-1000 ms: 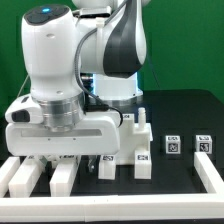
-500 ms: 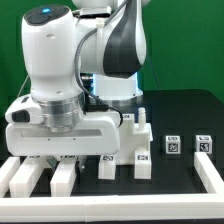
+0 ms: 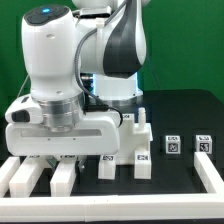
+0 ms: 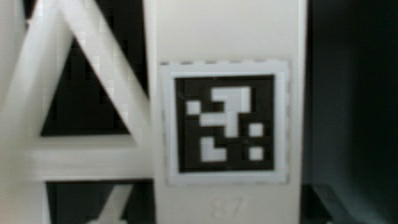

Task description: Assemble chair

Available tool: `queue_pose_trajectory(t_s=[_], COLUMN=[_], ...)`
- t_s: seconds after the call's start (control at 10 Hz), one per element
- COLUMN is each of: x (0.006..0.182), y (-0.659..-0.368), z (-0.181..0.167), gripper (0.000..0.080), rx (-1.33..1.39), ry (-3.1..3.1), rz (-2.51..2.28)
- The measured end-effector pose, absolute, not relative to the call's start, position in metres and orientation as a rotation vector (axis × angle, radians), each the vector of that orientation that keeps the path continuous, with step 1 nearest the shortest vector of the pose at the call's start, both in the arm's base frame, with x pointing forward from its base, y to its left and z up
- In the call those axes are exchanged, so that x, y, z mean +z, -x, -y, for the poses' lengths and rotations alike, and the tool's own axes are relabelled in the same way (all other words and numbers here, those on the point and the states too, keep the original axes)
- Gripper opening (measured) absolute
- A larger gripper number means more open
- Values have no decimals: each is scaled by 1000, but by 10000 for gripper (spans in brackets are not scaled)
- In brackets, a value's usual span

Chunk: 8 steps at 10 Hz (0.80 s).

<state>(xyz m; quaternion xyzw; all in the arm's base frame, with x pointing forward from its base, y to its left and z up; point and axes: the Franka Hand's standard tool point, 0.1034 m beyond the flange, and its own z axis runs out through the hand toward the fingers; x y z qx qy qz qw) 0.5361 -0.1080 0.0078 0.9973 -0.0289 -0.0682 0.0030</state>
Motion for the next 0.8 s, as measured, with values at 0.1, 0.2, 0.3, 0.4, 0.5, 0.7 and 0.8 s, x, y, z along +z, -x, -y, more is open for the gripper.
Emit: queue_pose_trajectory(t_s=[0.1,0.2,0.3,0.4,0.5,0.7,0.8], x=[19,33,50,65,79,113,126], y=[-540,-544,-547,-549,-549,-538,-534], z=[111,114,116,115,113,95,83], gripper=[284,284,284,284,284,284,284], rx=[-214,-216,-222,-211,-212,-184,-171], ry=[-3132,-3133,-3134,-3140,-3152,-3180,-3190], rz=[91,84,71,71,85,124,160])
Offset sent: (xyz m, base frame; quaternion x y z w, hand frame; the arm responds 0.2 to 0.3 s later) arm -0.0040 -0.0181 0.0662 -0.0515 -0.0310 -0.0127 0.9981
